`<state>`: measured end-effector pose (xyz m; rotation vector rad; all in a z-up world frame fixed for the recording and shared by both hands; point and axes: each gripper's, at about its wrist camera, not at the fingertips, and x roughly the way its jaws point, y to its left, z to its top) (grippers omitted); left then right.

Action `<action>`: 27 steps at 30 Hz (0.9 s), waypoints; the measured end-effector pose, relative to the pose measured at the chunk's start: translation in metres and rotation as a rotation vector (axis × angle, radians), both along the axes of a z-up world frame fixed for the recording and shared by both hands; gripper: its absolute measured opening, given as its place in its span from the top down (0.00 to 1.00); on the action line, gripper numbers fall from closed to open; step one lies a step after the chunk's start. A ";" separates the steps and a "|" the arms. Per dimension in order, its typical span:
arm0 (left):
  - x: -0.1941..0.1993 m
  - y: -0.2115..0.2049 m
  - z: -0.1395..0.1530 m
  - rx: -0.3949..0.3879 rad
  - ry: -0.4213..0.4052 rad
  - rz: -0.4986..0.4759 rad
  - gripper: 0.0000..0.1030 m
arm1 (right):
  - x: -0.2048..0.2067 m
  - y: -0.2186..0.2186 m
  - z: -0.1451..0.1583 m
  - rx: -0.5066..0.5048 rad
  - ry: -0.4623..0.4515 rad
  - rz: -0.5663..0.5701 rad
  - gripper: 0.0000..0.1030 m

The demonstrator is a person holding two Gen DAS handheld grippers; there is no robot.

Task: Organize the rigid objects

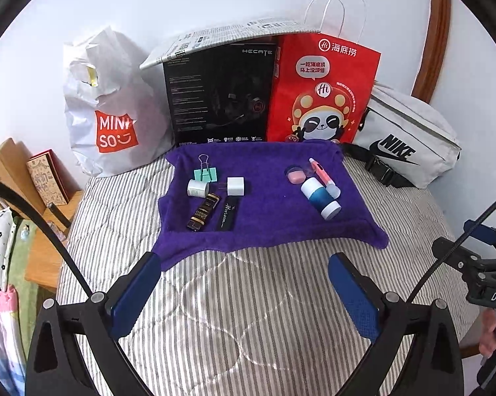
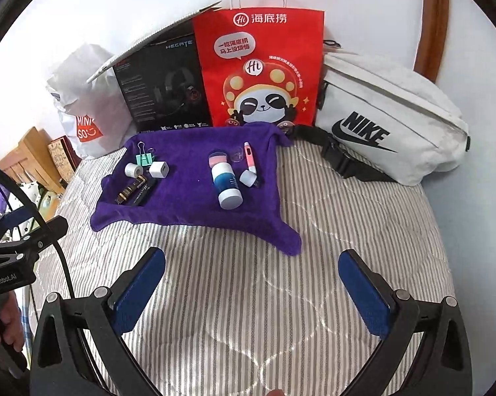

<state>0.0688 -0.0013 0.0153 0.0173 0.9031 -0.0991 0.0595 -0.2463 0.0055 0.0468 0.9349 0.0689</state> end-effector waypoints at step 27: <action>-0.017 0.000 0.007 0.024 0.003 0.006 0.01 | -0.013 0.002 0.006 -0.017 -0.010 -0.002 0.00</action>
